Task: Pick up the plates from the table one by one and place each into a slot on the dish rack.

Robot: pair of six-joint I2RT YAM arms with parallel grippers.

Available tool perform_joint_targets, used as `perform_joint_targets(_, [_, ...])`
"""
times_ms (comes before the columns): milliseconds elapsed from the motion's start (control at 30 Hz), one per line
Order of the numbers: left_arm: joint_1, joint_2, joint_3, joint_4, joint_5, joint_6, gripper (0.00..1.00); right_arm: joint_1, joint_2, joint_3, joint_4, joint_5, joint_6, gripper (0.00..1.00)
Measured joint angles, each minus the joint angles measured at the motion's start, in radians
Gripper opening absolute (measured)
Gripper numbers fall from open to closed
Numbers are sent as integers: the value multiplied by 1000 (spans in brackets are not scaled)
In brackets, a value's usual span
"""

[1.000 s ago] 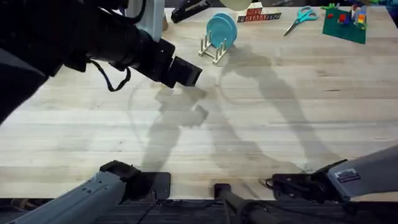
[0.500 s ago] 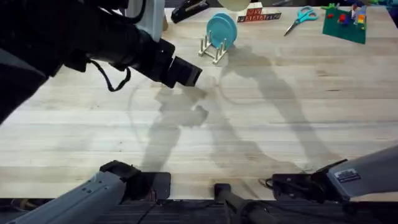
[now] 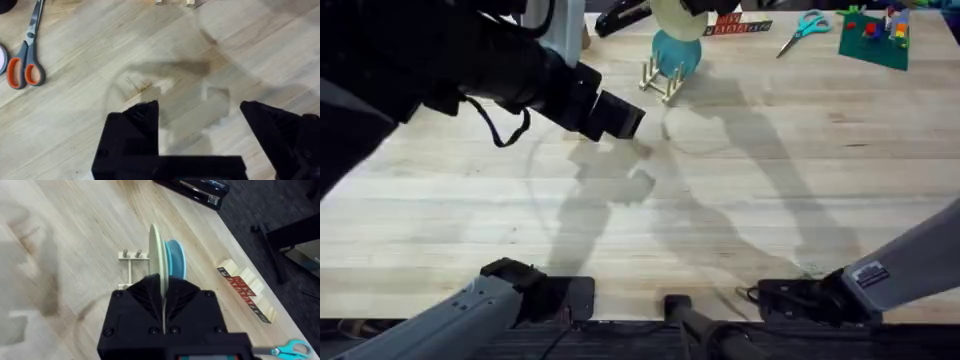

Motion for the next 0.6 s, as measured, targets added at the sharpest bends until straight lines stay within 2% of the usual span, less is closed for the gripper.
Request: perform_joint_targets(600, [0, 0, 0, 0, 0, 0, 994, 0, 113, 0, 20, 0, 5, 29])
